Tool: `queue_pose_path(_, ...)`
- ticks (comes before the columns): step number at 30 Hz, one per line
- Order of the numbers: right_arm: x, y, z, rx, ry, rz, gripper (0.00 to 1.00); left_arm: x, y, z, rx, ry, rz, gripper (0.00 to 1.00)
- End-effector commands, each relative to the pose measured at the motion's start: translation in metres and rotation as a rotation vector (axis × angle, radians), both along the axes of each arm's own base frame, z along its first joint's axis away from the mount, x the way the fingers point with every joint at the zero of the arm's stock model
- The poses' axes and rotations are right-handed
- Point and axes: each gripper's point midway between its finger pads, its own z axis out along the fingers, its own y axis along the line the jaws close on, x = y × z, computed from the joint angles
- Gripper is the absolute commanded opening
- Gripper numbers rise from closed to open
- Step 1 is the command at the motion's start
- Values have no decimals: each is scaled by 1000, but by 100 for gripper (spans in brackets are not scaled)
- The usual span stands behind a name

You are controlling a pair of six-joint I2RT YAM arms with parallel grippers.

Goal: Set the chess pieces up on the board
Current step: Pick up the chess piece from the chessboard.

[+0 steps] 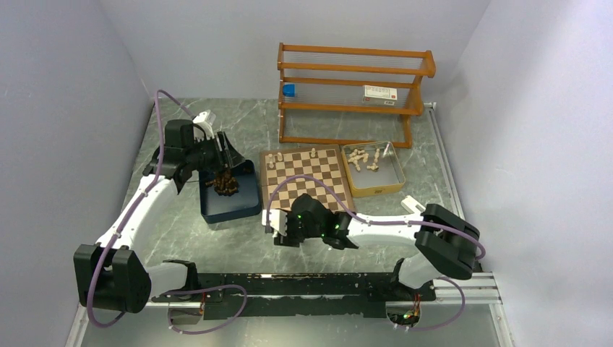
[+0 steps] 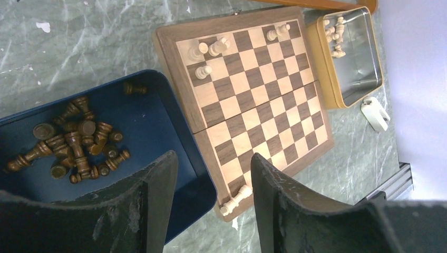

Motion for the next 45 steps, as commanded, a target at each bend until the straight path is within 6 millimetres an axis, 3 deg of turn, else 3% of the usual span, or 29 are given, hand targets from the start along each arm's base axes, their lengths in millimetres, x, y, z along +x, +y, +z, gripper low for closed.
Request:
queue_pose_path(1, 26, 10, 34, 65, -149, -36, 53, -3, -2, 4, -9, -31, -40, 58)
queue_pose_path(12, 58, 29, 23, -4, -214, -11, 50, -7, -1, -2, 1, -49, -58, 59)
queue_pose_path(17, 72, 27, 14, -28, -175, 1, 49, -9, 0, -2, 9, -56, -56, 59)
queue_pose_path(28, 67, 20, -14, -113, -127, 66, 47, -11, 0, -3, 9, -58, -58, 59)
queue_pose_path(36, 80, 16, -24, -142, -118, 19, 43, -11, 0, -1, 5, -65, -59, 59)
queue_pose_path(45, 80, 5, -32, -196, -68, 51, 32, -15, -4, 2, -12, -70, -84, 58)
